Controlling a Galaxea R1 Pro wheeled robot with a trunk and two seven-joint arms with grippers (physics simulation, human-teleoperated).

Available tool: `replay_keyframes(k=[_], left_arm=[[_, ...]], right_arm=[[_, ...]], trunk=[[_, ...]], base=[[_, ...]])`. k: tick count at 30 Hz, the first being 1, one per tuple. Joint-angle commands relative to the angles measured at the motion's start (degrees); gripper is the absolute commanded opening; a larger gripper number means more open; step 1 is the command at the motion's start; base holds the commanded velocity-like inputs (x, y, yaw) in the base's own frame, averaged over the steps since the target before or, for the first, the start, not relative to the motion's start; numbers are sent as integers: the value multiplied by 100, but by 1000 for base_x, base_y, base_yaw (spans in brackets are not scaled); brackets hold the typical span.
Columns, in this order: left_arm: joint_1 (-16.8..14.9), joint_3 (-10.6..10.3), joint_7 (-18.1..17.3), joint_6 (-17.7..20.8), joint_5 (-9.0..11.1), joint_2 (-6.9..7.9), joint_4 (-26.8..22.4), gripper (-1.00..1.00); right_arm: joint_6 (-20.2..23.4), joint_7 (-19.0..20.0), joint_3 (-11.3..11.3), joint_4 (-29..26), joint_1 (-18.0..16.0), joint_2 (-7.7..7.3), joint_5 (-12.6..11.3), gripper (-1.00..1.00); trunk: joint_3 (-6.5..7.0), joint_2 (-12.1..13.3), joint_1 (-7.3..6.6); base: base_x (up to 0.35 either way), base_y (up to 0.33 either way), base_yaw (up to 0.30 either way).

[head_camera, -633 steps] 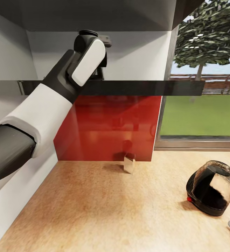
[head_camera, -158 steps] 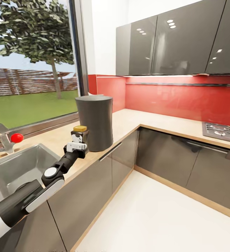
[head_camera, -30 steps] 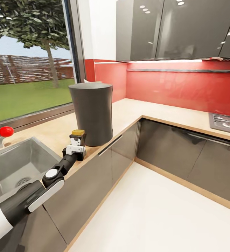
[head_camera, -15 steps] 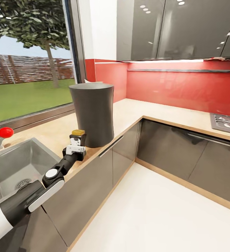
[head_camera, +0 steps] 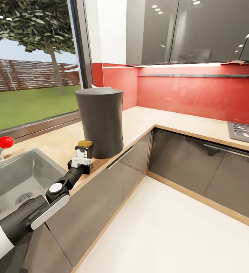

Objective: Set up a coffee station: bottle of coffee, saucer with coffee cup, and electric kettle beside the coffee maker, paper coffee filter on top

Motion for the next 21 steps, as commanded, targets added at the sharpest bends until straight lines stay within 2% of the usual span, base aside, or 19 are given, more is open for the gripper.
replay_keyframes(k=[1, 16, 21], left_arm=[[-10, -18, 42, 24, 2, 5, -11, -100], [-10, -18, 42, 26, 2, 5, -19, -100], [-10, -12, 42, 23, 2, 5, -15, -100]], right_arm=[[-30, 1, 24, 15, -7, -1, -2, 100], [-29, 1, 24, 15, -7, -1, -2, 100], [-30, 1, 24, 15, -7, -1, -2, 100]], trunk=[[-24, -45, 23], [-186, -406, 220], [-186, -406, 220]], base=[[0, 0, 0], [0, 0, 0], [0, 0, 0]])
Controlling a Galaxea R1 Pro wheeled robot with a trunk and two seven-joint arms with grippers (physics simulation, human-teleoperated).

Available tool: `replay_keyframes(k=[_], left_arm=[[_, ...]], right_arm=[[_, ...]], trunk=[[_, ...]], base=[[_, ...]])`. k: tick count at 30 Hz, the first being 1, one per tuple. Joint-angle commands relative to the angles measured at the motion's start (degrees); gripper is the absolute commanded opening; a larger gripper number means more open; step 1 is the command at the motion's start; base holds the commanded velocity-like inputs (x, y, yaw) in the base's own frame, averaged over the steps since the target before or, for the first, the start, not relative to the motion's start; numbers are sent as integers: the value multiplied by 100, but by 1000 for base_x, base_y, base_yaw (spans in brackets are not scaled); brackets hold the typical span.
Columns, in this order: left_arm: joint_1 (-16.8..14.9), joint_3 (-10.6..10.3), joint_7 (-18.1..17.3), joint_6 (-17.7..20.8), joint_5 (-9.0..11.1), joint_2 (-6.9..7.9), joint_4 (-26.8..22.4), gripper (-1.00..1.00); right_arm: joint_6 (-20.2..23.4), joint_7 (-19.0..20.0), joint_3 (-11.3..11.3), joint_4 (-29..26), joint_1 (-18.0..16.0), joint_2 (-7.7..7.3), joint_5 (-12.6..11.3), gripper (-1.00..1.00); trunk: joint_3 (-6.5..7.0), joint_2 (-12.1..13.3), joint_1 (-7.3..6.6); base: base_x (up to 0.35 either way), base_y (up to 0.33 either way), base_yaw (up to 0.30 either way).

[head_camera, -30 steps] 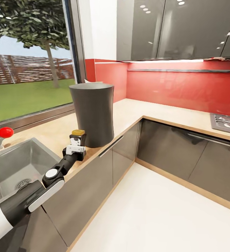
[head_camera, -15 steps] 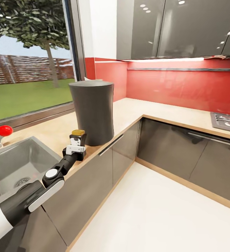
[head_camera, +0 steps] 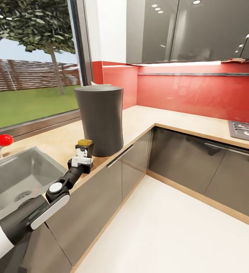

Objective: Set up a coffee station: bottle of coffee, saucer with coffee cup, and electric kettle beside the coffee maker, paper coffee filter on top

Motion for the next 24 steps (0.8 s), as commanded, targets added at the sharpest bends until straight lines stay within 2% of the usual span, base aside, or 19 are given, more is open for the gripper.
replay_keyframes(k=[1, 24], left_arm=[[-2, -32, 37, 20, 111, 6, 39, -100], [-2, -28, 37, 21, 111, 6, 42, -100]], right_arm=[[-29, 1, 24, 15, -7, -1, -2, 100], [-29, 1, 24, 15, -7, -1, -1, 100]], trunk=[[-7, -2, 1], [-7, -2, 1]], base=[[0, 0, 0], [26, 5, 0]])
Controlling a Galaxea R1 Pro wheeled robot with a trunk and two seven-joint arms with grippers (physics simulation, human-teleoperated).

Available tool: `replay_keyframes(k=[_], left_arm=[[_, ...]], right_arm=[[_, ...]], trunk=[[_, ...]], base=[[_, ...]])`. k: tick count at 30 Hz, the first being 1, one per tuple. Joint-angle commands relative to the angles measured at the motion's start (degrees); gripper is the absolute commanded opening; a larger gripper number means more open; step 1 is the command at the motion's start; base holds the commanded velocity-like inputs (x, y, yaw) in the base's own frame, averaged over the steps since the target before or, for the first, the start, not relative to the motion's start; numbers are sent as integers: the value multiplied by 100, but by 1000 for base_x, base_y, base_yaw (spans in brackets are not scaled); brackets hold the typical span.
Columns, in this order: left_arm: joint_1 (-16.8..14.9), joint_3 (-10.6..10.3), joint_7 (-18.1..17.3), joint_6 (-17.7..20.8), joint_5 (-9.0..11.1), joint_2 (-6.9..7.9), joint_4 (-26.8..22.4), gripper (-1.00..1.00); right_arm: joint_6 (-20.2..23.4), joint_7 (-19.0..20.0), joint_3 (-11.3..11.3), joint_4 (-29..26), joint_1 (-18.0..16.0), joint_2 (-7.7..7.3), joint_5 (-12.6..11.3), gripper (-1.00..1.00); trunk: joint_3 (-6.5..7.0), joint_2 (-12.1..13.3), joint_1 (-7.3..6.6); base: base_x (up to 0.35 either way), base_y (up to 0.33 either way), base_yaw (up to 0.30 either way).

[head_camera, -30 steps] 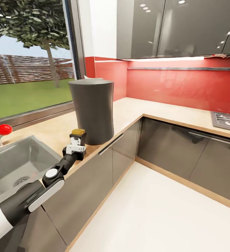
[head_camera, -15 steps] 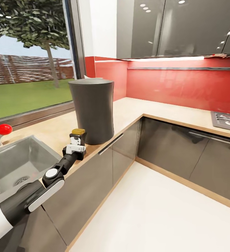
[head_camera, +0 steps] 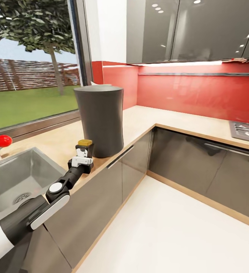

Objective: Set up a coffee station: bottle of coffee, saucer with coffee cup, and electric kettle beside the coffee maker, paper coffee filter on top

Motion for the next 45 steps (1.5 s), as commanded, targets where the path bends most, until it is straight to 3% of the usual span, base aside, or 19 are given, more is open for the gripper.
replay_keyframes(k=[1, 30, 31, 45], left_arm=[[-6, -23, 42, 19, 77, 6, 65, -100], [-6, -15, 42, 29, 77, 6, 78, -100], [-6, -15, 42, 29, 77, 6, 80, 100], [-6, -14, 42, 25, 77, 6, 117, 100]], right_arm=[[-31, 1, 24, 15, -7, -1, -2, 100], [-31, 1, 24, 15, -7, -1, -2, 100], [-29, 1, 24, 15, -7, -1, -2, 100], [-31, 1, 24, 15, -7, -1, -2, 100]], trunk=[[-7, -3, 1], [-7, -3, 1], [-7, -3, 1], [-7, -3, 1]], base=[[37, 15, 0], [3, 1, 0], [0, 0, 0], [0, 0, 0]])
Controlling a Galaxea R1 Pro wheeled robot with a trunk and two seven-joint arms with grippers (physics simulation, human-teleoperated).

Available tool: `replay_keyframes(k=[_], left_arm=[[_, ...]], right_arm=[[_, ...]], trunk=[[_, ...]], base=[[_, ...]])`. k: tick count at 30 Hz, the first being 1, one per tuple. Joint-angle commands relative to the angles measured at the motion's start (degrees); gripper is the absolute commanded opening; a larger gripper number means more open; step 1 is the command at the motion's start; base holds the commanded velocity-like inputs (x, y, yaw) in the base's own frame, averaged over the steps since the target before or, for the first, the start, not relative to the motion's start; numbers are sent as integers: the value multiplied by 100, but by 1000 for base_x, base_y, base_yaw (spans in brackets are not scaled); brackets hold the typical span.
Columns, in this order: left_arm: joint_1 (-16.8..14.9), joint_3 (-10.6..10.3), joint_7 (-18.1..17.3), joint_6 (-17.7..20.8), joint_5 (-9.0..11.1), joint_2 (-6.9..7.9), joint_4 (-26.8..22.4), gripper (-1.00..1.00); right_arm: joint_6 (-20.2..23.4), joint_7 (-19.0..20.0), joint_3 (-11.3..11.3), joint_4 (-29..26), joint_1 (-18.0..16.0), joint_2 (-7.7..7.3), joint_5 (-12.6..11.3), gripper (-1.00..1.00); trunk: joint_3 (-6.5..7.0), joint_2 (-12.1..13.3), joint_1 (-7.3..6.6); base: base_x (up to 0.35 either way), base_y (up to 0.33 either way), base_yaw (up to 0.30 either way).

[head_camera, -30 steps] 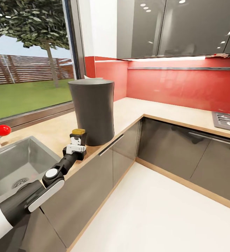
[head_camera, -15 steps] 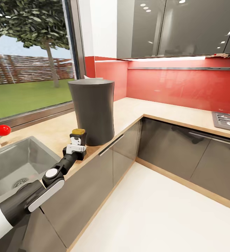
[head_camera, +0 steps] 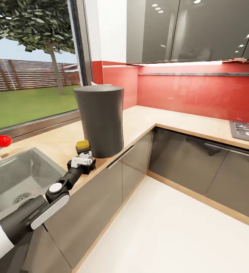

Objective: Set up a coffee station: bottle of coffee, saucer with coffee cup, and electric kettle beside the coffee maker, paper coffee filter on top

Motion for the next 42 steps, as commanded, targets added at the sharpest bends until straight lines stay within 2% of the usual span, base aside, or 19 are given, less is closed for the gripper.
replay_keyframes(k=[1, 24, 33, 42], left_arm=[[-9, -19, 44, 12, 24, 6, -10, 100], [-9, -28, 44, 10, 24, 6, -27, 100], [-9, -25, 44, 10, 24, 6, -27, 100], [-9, -25, 43, 10, 24, 6, -65, 100]], right_arm=[[-32, 1, 24, 15, -7, -1, -2, 100], [-33, 1, 24, 15, -7, -1, -2, 100], [-31, 1, 24, 15, -7, -1, 2, 100], [-32, 1, 24, 15, -7, -1, -1, 100]], trunk=[[-6, -3, 0], [-6, -3, 0], [-6, -3, 0], [-6, -3, 0]], base=[[0, 0, 0], [-5, 0, 0], [-136, 0, 0], [-301, 0, 0]])
